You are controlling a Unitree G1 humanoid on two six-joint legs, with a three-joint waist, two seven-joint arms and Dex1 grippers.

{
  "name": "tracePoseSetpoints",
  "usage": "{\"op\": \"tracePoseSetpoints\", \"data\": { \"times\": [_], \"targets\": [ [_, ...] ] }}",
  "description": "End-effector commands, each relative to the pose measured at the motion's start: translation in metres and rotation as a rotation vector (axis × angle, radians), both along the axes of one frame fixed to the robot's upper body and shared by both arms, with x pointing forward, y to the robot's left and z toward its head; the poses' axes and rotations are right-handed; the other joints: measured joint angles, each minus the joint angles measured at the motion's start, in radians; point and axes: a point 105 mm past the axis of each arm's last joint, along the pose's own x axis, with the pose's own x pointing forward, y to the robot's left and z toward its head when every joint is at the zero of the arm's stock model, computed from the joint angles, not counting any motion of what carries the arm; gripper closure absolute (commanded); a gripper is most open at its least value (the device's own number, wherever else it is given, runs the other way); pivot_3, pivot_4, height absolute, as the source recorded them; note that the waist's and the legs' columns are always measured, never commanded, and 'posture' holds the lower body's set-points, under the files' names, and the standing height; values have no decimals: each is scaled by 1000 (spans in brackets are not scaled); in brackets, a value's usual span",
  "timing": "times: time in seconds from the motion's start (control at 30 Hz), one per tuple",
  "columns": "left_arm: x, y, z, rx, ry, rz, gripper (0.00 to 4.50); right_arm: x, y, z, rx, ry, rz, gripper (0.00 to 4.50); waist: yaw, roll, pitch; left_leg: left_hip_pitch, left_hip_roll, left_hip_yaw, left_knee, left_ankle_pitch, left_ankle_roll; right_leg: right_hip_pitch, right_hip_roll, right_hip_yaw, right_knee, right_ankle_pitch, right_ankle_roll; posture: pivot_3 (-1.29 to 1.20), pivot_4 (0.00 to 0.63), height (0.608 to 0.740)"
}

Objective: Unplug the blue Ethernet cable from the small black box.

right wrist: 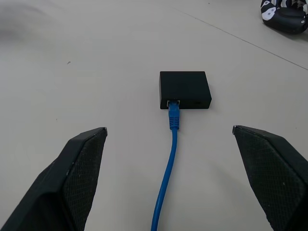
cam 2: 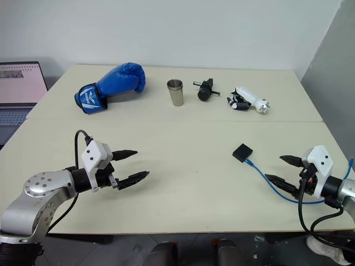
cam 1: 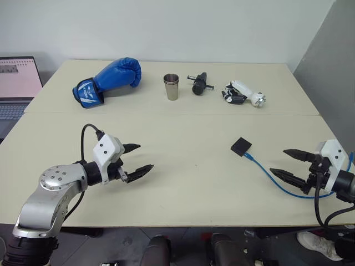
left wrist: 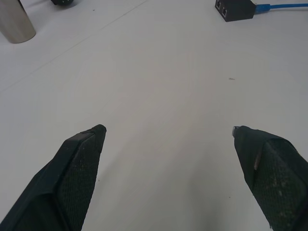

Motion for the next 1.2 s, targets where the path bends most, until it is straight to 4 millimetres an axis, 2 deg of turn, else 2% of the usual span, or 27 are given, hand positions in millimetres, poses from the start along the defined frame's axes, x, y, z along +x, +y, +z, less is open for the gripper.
{"op": "tracePoseSetpoints", "data": {
  "times": [0.03, 0.57, 0.67, 0.77, 0.87, 1.0, 1.2],
  "targets": [
    [0, -6, 13, -6, -58, -30, 0, 1, 2, 9, -17, -36, 19, 58, 0, 0, 0, 0, 0, 0, 0, 0, 0, 0, 0, 0, 0, 0, 0, 0, 150, 740],
    [-1, -2, 6, 29, 5, -49, 0, 1, 8, 9, -18, -43, 17, 58, 0, 0, 0, 0, 0, 0, 0, 0, 0, 0, 0, 0, 0, 0, 0, 0, 150, 740],
    [0, -2, 14, -13, 28, -66, 0, 0, 14, 9, 1, -38, 18, 58, 0, 0, 0, 0, 0, 0, 0, 0, 0, 0, 0, 0, 0, 0, 0, 0, 150, 740],
    [-8, -13, 20, -27, 37, -150, 0, 2, 23, 7, 2, -29, 12, 58, 0, 0, 0, 0, 0, 0, 0, 0, 0, 0, 0, -1, 0, 0, 0, 0, 150, 740],
    [-18, -23, 15, 28, 52, -220, 0, 10, 28, -2, -20, -16, -20, 58, -2, 0, 0, 0, 0, 1, 0, 0, 0, 0, 0, 0, 0, 0, 0, 0, 150, 740],
    [-30, -36, 7, 63, 78, -313, 0, 32, 27, -20, -73, -7, -104, 58, -3, 0, 0, 0, 0, 1, 0, 0, 0, 0, 0, 0, 0, 0, 0, 0, 150, 740],
    [-34, -50, 6, 62, 90, -379, 0, 57, 27, -41, -33, 52, -150, 58, -2, 0, 0, 0, 0, 2, 1, 0, 0, -1, 0, 0, 1, 1, 0, 0, 150, 740]
  ]
}}
